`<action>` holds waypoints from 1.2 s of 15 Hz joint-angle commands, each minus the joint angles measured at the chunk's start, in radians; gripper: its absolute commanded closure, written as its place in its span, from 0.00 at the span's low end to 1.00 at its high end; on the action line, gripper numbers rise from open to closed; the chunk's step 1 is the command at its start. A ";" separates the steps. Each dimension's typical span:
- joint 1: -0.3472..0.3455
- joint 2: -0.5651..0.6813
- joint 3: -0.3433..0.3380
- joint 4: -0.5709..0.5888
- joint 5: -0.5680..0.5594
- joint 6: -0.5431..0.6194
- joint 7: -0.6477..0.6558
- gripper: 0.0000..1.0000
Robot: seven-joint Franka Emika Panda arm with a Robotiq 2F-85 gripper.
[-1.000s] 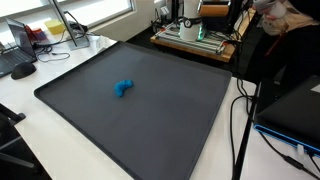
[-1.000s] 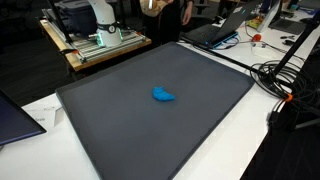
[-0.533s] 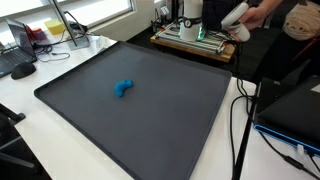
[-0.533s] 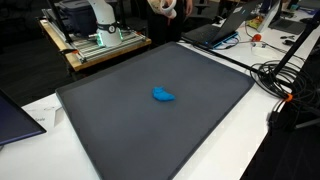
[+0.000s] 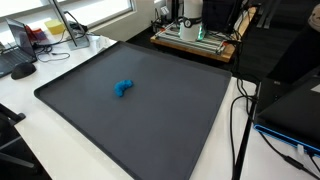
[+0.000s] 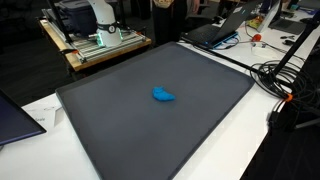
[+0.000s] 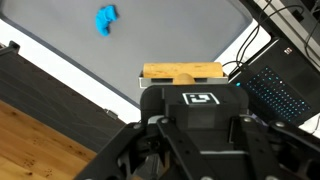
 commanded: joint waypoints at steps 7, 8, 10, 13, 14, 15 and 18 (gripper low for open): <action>-0.024 0.128 -0.056 0.119 0.133 0.054 -0.035 0.78; -0.036 0.164 -0.068 0.142 0.161 0.078 -0.024 0.78; -0.063 0.231 -0.100 0.178 0.219 0.125 -0.018 0.78; -0.129 0.321 -0.130 0.199 0.262 0.224 0.026 0.78; -0.150 0.349 -0.135 0.204 0.265 0.255 0.040 0.78; -0.171 0.373 -0.135 0.202 0.253 0.291 0.065 0.78; -0.223 0.443 -0.131 0.186 0.205 0.400 0.149 0.78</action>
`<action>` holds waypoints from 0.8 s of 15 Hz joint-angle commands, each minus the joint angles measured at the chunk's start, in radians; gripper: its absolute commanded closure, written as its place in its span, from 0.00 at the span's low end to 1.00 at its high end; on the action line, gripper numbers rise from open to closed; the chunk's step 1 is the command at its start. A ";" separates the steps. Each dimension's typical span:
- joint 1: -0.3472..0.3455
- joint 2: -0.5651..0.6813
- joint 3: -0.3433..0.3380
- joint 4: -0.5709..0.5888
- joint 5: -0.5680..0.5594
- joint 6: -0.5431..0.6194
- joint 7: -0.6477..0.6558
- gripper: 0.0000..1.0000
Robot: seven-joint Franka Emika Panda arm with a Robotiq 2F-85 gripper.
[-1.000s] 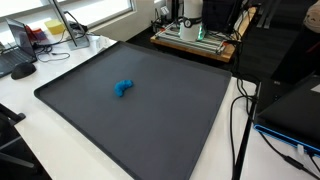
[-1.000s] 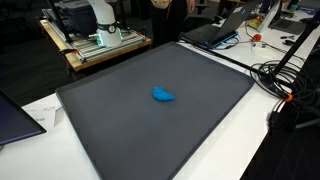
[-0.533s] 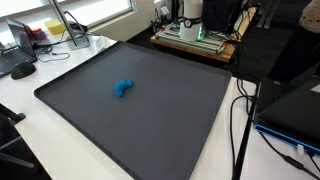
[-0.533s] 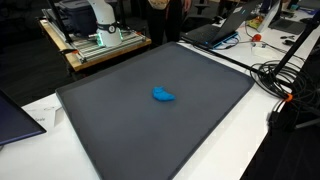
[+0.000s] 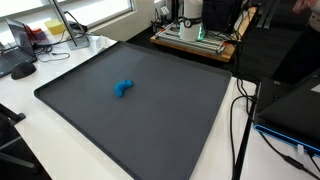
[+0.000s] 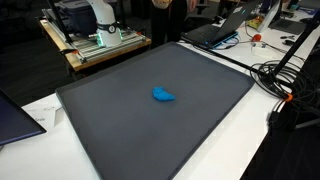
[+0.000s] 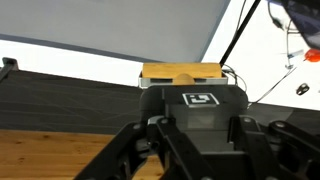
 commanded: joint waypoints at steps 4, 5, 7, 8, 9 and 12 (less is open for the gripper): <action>-0.063 0.177 0.016 0.045 -0.067 0.112 0.201 0.78; -0.064 0.202 0.016 0.049 -0.078 0.114 0.226 0.78; -0.064 0.254 0.014 0.059 -0.099 0.112 0.283 0.78; -0.067 0.281 0.011 0.063 -0.101 0.114 0.310 0.78; -0.069 0.304 0.008 0.064 -0.100 0.119 0.336 0.78; -0.081 0.367 0.001 0.065 -0.089 0.123 0.388 0.78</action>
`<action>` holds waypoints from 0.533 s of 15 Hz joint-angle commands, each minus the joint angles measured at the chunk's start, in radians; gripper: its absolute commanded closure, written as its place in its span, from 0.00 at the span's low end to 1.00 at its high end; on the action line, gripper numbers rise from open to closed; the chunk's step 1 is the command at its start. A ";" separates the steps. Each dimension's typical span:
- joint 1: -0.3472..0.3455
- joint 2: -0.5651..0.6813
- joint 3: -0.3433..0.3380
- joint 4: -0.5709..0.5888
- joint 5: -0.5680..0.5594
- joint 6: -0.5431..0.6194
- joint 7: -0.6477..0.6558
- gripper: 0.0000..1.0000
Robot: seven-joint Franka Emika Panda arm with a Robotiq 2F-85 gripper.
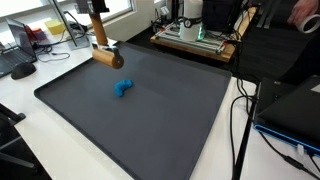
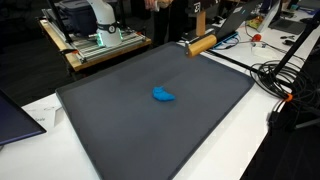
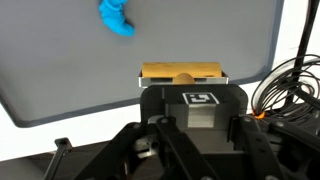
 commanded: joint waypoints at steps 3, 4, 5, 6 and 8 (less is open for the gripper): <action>-0.035 0.104 -0.012 0.022 -0.008 0.025 0.106 0.78; -0.039 0.116 -0.019 0.016 -0.015 0.033 0.119 0.78; -0.036 0.126 -0.037 0.004 -0.062 0.047 0.148 0.78; -0.037 0.135 -0.053 -0.002 -0.101 0.045 0.167 0.78; -0.046 0.140 -0.031 0.000 -0.061 0.031 0.123 0.53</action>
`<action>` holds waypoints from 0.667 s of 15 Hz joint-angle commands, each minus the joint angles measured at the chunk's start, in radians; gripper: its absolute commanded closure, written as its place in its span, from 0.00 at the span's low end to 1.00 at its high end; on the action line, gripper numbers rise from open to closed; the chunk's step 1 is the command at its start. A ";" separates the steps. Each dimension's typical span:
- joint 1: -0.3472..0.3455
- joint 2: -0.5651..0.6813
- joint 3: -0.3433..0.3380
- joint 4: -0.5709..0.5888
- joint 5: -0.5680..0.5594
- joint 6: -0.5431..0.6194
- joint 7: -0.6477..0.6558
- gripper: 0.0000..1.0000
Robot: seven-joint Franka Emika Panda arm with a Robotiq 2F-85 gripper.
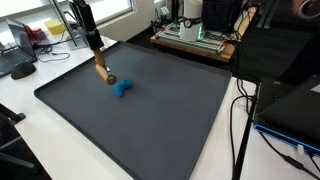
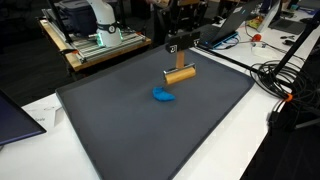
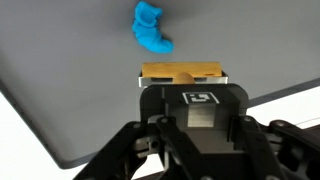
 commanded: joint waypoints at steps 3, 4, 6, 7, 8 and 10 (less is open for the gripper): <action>-0.009 0.006 0.016 0.003 -0.003 -0.003 -0.001 0.53; -0.008 0.005 0.018 0.004 -0.003 -0.003 0.000 0.53; -0.007 0.004 0.019 0.004 -0.003 -0.003 -0.001 0.78; 0.006 0.010 0.012 0.008 -0.028 -0.003 0.042 0.78; 0.016 0.016 0.006 0.010 -0.048 -0.002 0.078 0.78; 0.035 0.025 0.000 0.011 -0.091 0.002 0.145 0.78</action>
